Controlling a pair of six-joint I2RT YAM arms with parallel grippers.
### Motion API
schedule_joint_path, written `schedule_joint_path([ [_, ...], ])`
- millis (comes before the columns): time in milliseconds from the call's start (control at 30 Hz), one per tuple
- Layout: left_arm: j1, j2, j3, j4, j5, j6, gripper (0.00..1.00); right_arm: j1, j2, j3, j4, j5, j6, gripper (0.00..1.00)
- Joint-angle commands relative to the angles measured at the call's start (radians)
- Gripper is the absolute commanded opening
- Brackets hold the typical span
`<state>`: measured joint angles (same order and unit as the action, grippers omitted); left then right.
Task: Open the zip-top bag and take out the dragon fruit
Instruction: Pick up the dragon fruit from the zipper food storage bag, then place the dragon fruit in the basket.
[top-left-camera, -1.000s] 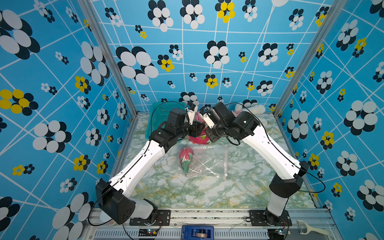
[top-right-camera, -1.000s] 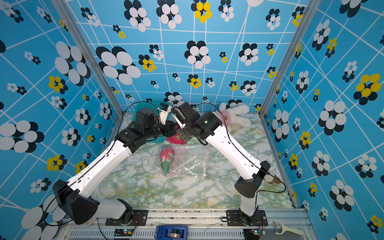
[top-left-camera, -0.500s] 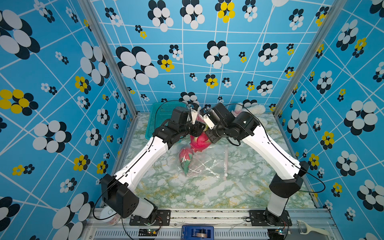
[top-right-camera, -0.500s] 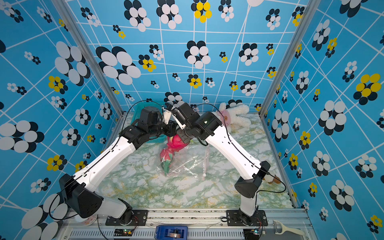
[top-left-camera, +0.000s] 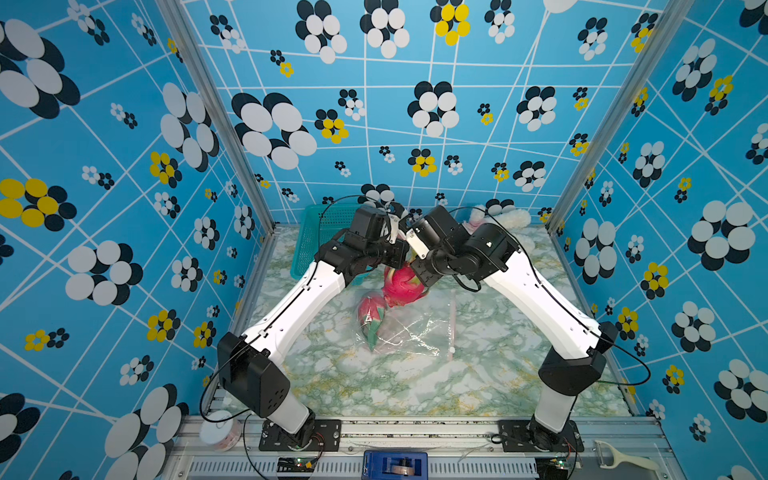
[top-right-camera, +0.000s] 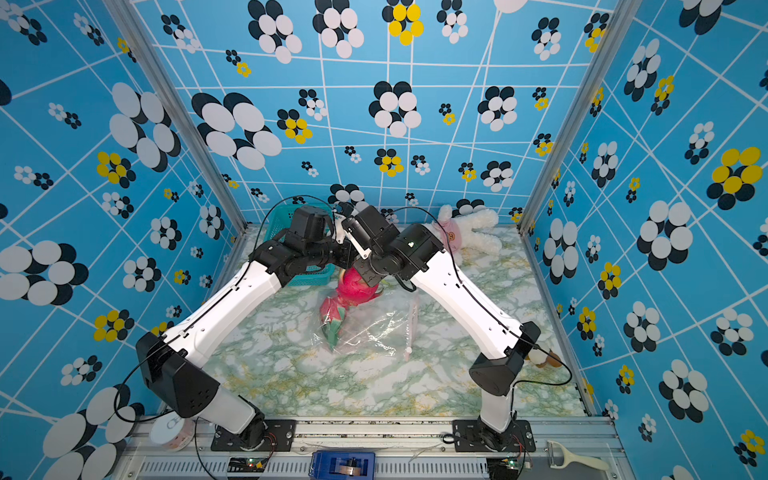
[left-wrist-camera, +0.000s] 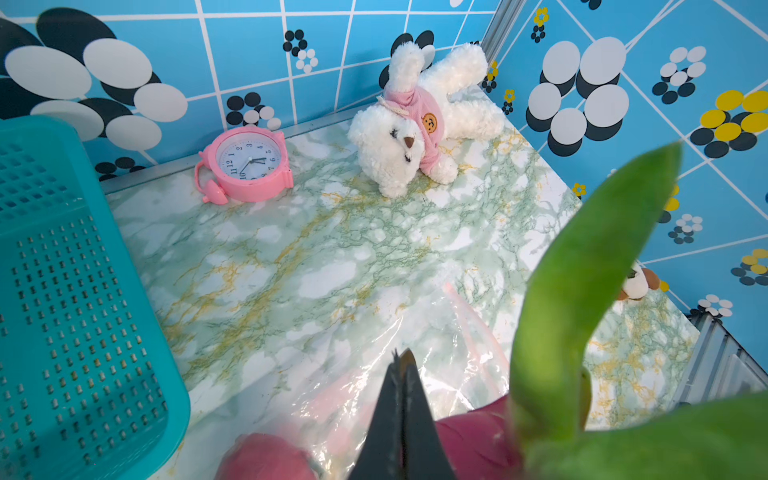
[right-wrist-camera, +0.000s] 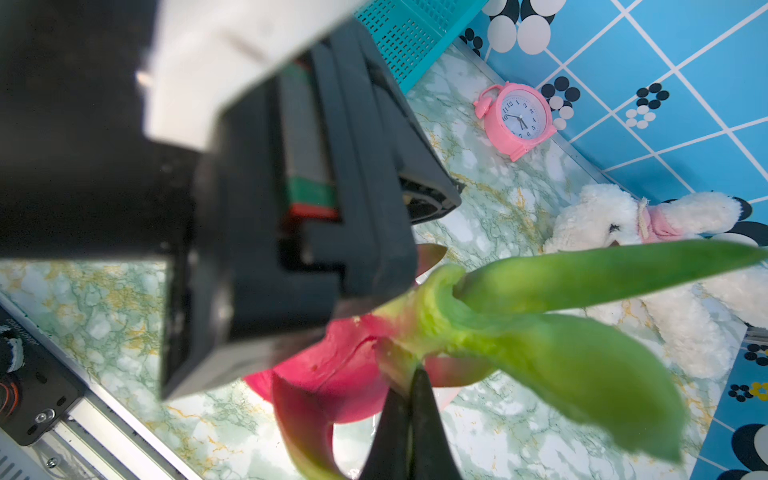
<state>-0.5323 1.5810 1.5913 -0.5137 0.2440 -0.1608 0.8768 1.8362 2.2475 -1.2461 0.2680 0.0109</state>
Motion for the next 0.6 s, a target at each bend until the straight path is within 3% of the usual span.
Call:
schedule_joint_path([
  [0,0.003,0.01,0.041,-0.057,-0.003,-0.02,0.0,0.009,-0.033,-0.026,0.016,0.041,-0.005,0.02],
  [100,0.004,0.014,0.065,-0.08,-0.026,-0.02,0.0,0.005,-0.037,-0.057,0.037,0.05,0.002,0.17],
  [167,0.003,0.022,0.088,-0.102,-0.053,-0.012,0.0,-0.001,-0.04,-0.079,0.056,0.05,0.012,0.35],
  [300,0.013,0.036,0.132,-0.131,-0.142,0.027,0.0,-0.007,-0.043,-0.076,0.073,0.059,0.021,0.58],
  [433,0.04,0.065,0.189,-0.152,-0.257,0.091,0.0,-0.016,-0.061,-0.077,0.07,0.066,0.029,0.62],
  [567,0.124,0.11,0.23,-0.137,-0.324,0.124,0.0,-0.025,-0.095,-0.126,0.068,0.067,0.05,0.63],
])
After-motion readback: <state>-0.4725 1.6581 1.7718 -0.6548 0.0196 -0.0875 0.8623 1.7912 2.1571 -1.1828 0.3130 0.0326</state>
